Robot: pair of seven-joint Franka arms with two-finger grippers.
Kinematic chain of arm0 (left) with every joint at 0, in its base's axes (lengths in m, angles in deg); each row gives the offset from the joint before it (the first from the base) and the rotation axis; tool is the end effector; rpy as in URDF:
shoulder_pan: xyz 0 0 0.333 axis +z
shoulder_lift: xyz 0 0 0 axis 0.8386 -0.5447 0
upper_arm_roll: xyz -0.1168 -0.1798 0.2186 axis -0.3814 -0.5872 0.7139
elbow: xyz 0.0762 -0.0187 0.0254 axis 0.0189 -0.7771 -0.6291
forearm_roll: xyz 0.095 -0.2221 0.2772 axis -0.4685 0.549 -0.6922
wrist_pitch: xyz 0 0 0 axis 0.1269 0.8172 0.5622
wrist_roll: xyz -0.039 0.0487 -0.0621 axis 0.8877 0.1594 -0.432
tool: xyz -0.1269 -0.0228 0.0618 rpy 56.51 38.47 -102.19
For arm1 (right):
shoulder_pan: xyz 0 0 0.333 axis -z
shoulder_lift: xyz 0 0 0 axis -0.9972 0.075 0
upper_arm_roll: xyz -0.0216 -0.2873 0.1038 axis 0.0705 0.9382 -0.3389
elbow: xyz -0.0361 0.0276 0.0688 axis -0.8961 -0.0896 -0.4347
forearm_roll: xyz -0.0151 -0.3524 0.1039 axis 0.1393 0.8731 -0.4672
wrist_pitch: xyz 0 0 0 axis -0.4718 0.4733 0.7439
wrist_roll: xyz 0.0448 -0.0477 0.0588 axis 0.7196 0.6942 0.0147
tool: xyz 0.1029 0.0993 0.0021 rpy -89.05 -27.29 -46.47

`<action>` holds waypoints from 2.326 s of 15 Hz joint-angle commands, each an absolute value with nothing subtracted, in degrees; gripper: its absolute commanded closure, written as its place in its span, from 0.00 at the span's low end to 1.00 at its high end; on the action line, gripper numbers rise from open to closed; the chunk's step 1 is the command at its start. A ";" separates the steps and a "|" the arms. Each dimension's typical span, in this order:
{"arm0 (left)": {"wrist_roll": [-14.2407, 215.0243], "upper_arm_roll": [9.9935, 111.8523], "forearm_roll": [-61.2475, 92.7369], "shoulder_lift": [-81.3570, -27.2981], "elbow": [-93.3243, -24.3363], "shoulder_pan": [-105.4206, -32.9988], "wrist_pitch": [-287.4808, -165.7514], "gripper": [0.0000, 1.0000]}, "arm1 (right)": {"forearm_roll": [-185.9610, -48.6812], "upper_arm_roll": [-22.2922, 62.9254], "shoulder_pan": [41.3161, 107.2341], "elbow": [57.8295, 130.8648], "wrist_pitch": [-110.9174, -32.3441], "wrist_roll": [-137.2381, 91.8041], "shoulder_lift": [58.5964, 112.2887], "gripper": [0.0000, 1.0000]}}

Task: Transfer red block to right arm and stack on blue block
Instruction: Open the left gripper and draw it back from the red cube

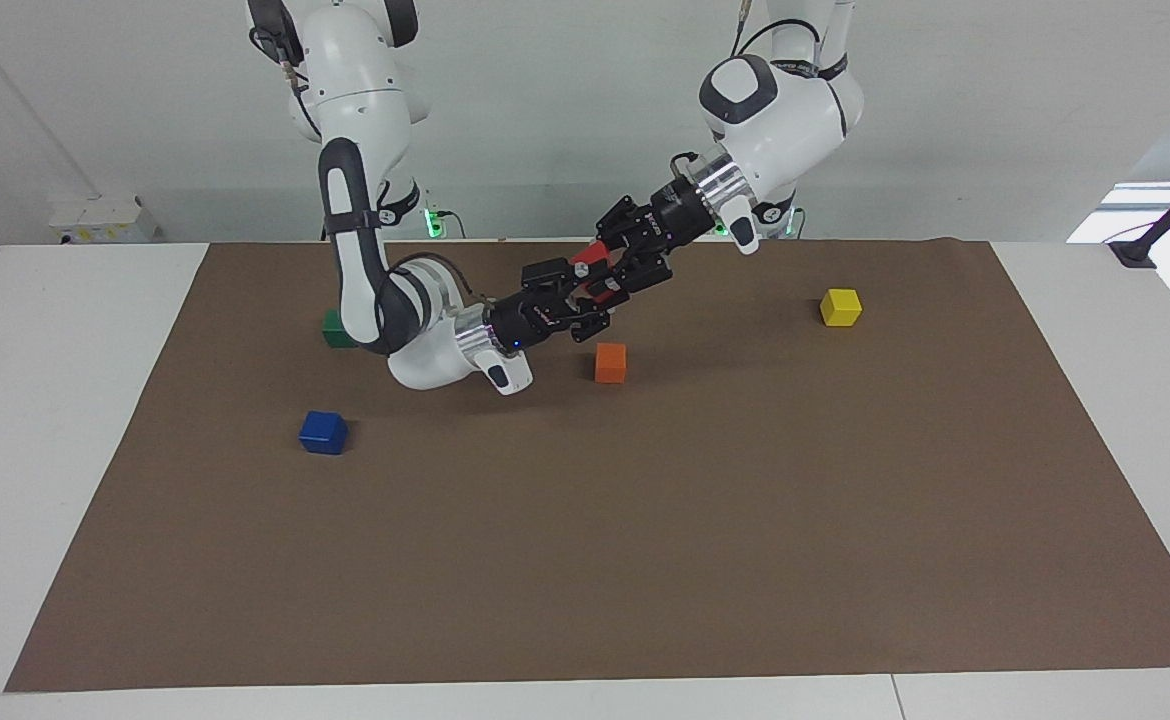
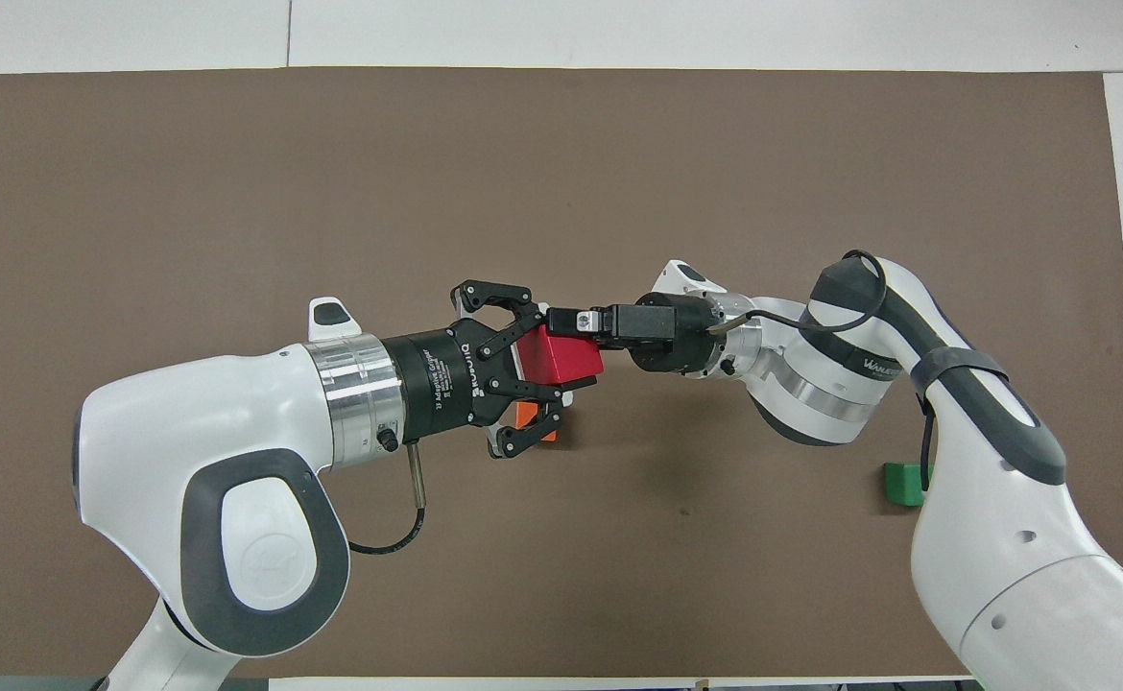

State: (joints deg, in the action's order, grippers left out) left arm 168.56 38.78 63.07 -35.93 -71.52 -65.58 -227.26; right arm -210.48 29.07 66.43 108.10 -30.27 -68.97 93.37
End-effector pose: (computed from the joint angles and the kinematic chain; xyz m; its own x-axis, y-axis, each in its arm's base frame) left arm 0.4375 -0.3338 0.4988 -0.0209 0.5321 -0.8464 0.9838 0.1617 0.0774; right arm 0.5197 0.3075 0.3749 0.9984 -0.0281 0.0485 0.0560 0.5218 -0.8512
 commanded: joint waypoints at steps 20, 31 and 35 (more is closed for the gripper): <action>169.76 39.43 63.73 -33.54 -73.29 -63.76 -228.24 0.00 | -210.30 29.80 67.33 108.72 -30.23 -70.79 93.31 1.00; 167.74 39.17 63.21 -33.72 -72.68 -63.85 -228.15 0.00 | -209.95 29.89 67.59 108.63 -30.23 -70.70 93.39 1.00; 167.74 39.17 63.21 -33.63 -72.77 -64.11 -228.15 0.00 | -209.87 29.89 67.68 108.63 -30.23 -70.70 93.39 1.00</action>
State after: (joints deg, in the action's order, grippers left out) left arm 168.08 39.40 63.07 -35.28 -71.49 -64.67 -228.00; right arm -210.43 30.23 67.18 108.34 -30.28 -69.45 93.43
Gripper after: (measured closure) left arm 0.009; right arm 0.445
